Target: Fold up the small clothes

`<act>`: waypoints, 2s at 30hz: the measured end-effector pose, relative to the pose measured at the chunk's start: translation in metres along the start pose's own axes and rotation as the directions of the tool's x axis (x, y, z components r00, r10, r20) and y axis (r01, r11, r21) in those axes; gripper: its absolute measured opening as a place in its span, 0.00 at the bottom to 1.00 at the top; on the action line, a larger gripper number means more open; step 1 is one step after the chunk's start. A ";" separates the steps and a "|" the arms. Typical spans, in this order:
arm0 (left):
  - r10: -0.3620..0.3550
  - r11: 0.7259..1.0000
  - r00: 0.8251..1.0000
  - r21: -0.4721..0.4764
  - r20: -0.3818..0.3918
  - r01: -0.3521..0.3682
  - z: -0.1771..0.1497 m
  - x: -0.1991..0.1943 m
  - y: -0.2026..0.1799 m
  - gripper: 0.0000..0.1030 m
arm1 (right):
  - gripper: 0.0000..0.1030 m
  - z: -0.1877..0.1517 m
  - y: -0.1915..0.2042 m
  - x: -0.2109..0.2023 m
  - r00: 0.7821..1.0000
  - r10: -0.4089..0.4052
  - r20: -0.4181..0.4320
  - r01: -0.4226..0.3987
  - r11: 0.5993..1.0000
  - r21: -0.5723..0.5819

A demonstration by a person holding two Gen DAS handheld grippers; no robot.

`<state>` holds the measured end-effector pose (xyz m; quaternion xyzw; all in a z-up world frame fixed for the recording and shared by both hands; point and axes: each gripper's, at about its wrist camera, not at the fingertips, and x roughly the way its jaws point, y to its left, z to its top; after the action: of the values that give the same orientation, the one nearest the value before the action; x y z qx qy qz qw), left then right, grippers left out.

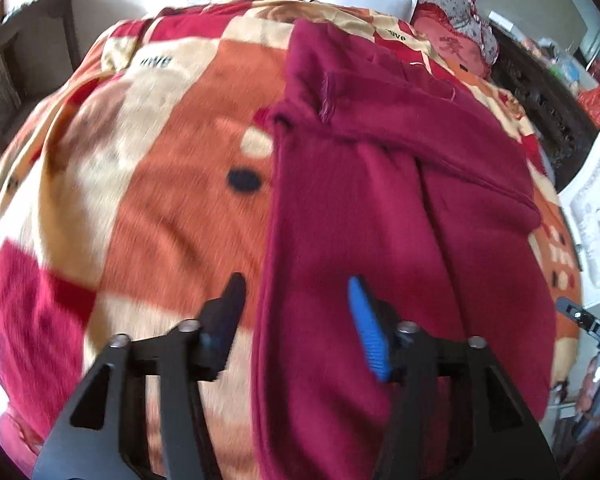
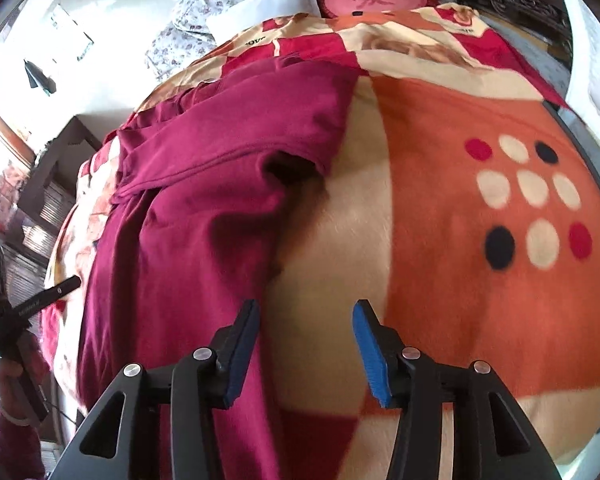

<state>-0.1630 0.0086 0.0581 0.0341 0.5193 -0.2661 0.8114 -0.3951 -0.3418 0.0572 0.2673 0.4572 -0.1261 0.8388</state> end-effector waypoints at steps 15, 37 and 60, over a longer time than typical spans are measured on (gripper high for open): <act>-0.077 0.996 0.989 -0.049 -0.127 0.072 -0.090 -0.020 0.019 0.55 | 0.47 -0.079 -0.005 -0.016 0.990 0.112 -0.084 -0.113 0.994 -0.007; -0.121 0.993 0.982 -0.020 -0.142 0.120 -0.094 -0.010 0.004 0.09 | 0.19 -0.107 0.008 -0.016 0.970 0.243 0.032 -0.244 0.969 0.034; -0.194 0.981 0.974 -0.045 -0.119 0.190 -0.091 -0.049 0.043 0.06 | 0.07 -0.119 0.030 -0.040 0.928 0.361 -0.087 -0.360 0.932 0.036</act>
<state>-0.2332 0.0953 0.0495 -0.0133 0.5735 -0.3319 0.7488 -0.4867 -0.2515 0.0485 0.3605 0.4372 0.0380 0.8231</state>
